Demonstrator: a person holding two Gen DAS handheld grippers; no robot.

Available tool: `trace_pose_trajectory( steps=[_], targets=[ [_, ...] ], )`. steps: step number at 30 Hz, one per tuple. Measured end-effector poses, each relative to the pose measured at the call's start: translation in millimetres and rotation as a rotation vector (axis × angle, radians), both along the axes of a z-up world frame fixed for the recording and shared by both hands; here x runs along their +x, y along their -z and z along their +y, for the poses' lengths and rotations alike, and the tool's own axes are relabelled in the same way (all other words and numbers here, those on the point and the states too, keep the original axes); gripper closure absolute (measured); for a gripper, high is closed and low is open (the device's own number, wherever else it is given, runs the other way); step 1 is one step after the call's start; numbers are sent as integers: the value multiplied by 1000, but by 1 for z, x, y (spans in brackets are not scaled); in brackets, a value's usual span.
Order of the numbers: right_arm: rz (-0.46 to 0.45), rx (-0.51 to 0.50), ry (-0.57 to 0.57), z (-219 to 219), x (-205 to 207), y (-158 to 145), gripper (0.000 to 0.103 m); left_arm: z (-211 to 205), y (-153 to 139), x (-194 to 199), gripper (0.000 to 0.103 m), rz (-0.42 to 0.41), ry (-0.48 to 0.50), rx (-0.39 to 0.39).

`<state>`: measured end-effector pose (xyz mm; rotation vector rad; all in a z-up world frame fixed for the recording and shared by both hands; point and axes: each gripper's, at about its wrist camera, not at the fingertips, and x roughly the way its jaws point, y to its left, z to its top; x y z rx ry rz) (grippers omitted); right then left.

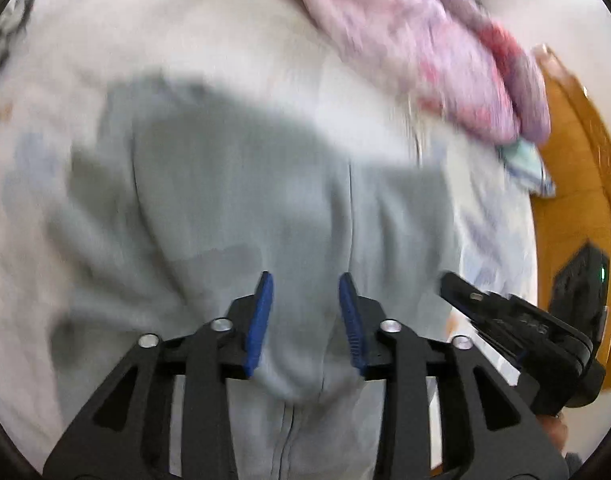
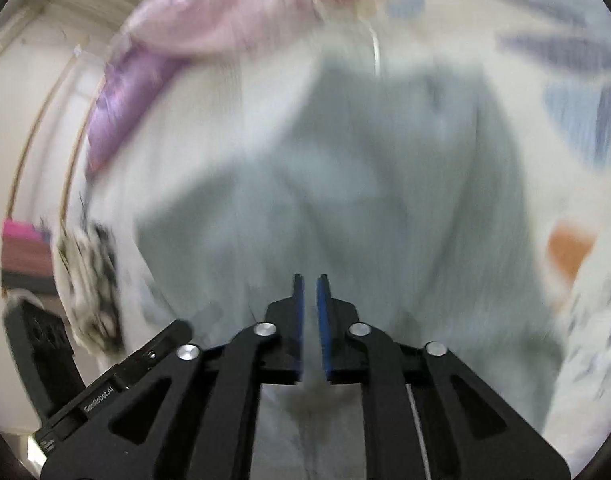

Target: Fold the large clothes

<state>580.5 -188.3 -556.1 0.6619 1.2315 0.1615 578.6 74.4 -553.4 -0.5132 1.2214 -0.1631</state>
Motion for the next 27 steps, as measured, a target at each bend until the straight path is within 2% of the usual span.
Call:
trace_pose_trajectory(
  steps=[1,2,5,7,9,11,13,14,15,18,19,20,21,22,23,24,27],
  targets=[
    [-7,-4,22,-7,13,-6,60,9,-6,15,54,-9,-30,-9],
    [-19,-3,49,-16,29,-12,58,19,-12,34,45,-11,-78,3],
    [33,5,122,-38,78,-7,53,39,-9,83,35,47,-151,51],
    [79,21,162,-48,102,7,50,43,3,108,35,96,-181,52],
    [131,-1,185,-51,119,21,49,50,29,128,33,194,-193,20],
    [177,-20,196,-52,134,37,49,47,53,142,33,291,-210,51],
    [247,-19,164,-46,141,56,49,40,64,144,33,322,-185,88],
    [276,12,160,-43,143,65,49,35,71,147,33,361,-171,109],
    [292,29,149,-40,145,73,49,33,77,148,33,379,-166,102],
    [294,98,151,-34,150,90,47,26,90,153,33,416,-152,96],
    [300,106,148,-33,152,95,50,24,93,155,32,414,-142,101],
    [297,105,145,-32,153,98,56,22,95,158,34,417,-128,115],
    [291,88,121,-30,154,100,81,21,95,160,38,413,-116,131],
    [290,81,102,-28,153,100,90,19,92,162,58,396,-100,156],
    [276,90,86,-27,151,100,91,16,89,162,86,376,-77,178],
    [266,85,79,-26,149,97,92,15,88,162,93,377,-70,191],
    [199,130,103,-35,133,83,94,26,86,157,97,358,-118,137]
  ],
)
